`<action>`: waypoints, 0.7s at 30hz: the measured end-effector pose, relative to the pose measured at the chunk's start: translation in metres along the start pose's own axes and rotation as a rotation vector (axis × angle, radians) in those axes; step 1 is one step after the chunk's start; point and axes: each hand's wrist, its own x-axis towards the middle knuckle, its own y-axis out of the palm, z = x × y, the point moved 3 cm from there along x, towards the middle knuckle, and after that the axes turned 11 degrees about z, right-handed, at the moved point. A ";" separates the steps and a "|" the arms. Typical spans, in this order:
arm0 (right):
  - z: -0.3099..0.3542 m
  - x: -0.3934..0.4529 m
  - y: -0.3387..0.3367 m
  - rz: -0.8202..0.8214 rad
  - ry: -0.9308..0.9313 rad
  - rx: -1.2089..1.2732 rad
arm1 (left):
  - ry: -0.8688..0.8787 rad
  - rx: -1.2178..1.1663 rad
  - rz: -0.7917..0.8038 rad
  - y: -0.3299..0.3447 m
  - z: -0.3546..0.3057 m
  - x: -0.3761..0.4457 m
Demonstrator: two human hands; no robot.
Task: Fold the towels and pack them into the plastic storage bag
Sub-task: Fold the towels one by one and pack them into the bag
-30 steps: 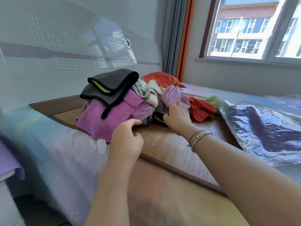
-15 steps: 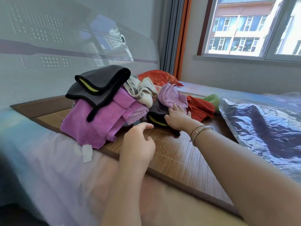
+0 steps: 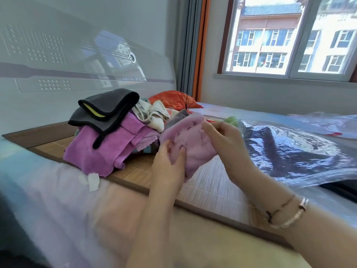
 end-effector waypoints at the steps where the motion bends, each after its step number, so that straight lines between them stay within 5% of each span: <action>1: 0.004 -0.017 -0.009 0.028 0.055 0.077 | -0.010 -0.087 0.005 0.005 -0.002 -0.004; 8: 0.030 -0.108 -0.088 0.265 0.258 0.350 | -0.143 -0.198 0.358 0.036 -0.022 -0.036; 15: 0.036 -0.138 -0.152 0.508 0.419 0.194 | -0.063 -0.106 0.902 0.079 -0.067 -0.081; 18: 0.032 -0.146 -0.169 0.478 0.447 0.154 | -0.048 -0.057 0.956 0.099 -0.076 -0.092; 21: 0.023 -0.153 -0.190 0.401 0.467 0.133 | -0.030 -0.076 0.810 0.118 -0.079 -0.095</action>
